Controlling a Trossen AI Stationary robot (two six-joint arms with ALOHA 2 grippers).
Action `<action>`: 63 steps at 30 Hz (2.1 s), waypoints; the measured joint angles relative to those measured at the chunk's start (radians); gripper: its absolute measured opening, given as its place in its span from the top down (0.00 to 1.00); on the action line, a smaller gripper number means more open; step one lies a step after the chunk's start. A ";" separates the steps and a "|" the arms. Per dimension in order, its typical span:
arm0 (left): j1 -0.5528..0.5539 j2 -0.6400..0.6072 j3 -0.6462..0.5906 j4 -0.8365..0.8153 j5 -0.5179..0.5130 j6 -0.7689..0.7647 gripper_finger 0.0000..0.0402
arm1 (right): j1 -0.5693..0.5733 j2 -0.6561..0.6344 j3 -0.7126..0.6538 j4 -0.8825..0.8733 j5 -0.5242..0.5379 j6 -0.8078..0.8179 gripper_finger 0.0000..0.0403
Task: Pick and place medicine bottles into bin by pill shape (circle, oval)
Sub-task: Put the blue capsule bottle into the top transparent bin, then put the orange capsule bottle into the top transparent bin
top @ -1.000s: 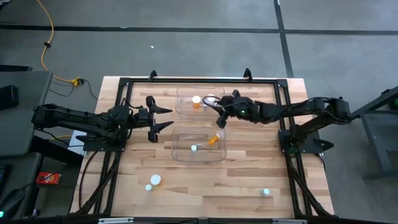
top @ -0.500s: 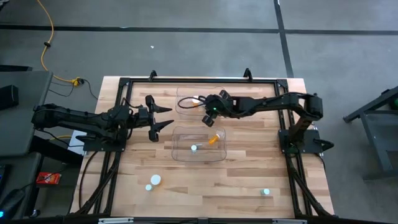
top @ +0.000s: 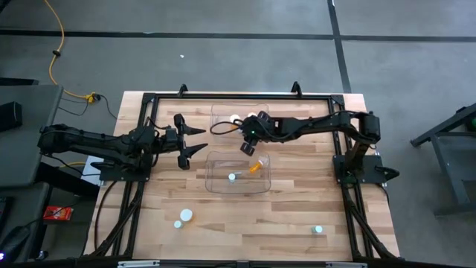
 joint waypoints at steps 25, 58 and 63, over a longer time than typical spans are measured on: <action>0.000 0.000 0.000 -0.006 0.000 -0.002 0.46 | 0.029 -0.088 -0.065 0.118 0.159 -0.099 0.53; 0.001 -0.001 0.000 -0.012 -0.002 -0.044 0.46 | 0.010 -0.683 -0.740 0.971 -0.202 -0.214 0.60; 0.001 -0.001 -0.001 -0.012 -0.003 -0.044 0.46 | 0.010 -0.683 -0.740 0.972 -0.202 -0.214 0.60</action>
